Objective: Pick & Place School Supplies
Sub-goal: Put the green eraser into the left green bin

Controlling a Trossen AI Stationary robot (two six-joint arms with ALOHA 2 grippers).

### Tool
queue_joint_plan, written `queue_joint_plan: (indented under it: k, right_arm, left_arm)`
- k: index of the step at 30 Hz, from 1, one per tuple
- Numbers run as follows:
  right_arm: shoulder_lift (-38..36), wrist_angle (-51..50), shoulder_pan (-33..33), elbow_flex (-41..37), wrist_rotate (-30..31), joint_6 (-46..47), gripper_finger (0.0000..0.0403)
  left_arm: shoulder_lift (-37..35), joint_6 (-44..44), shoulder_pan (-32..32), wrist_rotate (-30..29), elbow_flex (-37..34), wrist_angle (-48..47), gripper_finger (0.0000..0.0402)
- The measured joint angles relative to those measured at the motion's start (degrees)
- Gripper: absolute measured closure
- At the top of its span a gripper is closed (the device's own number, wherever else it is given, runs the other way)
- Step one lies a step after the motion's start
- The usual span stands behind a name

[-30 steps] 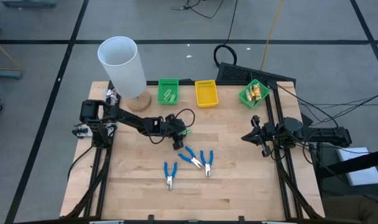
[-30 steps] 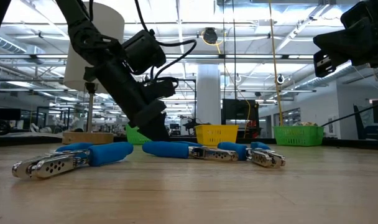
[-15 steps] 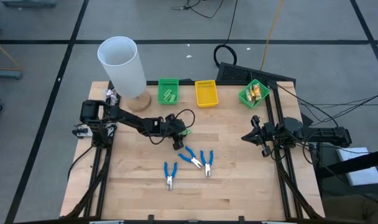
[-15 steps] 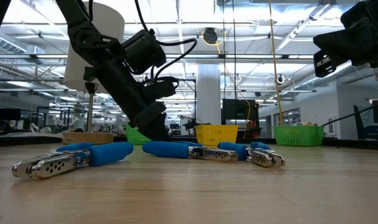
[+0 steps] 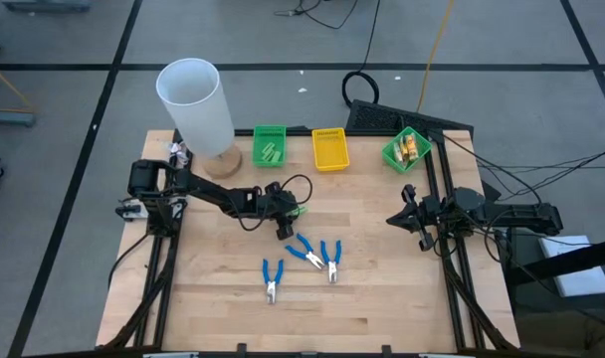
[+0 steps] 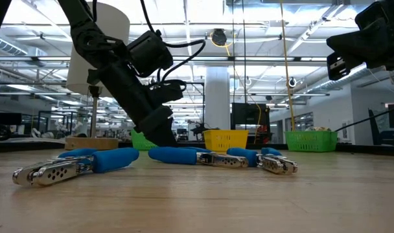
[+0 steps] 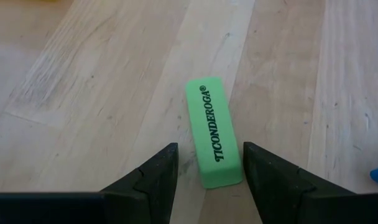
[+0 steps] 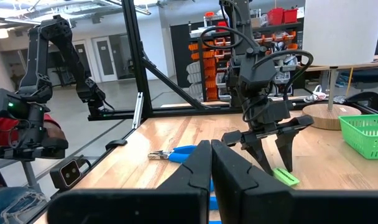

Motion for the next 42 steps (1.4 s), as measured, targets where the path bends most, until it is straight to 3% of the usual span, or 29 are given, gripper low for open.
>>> queue_joint_plan:
  k: [12, 23, 31, 42]
  right_arm:
    - [0.00, 0.00, 0.01, -0.01, 0.00, 0.00, 0.0399]
    - [-0.02, 0.00, 0.00, -0.02, -0.01, 0.01, 0.0399]
    - [-0.01, -0.02, 0.01, 0.00, 0.00, -0.02, 0.0399]
    - [0.00, -0.02, 0.01, -0.02, -0.02, -0.02, 0.0399]
  left_arm:
    - [-0.02, -0.26, 0.00, 0.04, 0.04, -0.23, 0.0221]
    - [-0.11, 0.06, 0.00, 0.24, 0.11, -0.08, 0.0321]
    - [-0.11, 0.18, 0.00, 0.12, 0.11, -0.15, 0.0302]
    - [-2.76, 1.62, 0.00, -0.22, -0.02, 0.15, 0.0316]
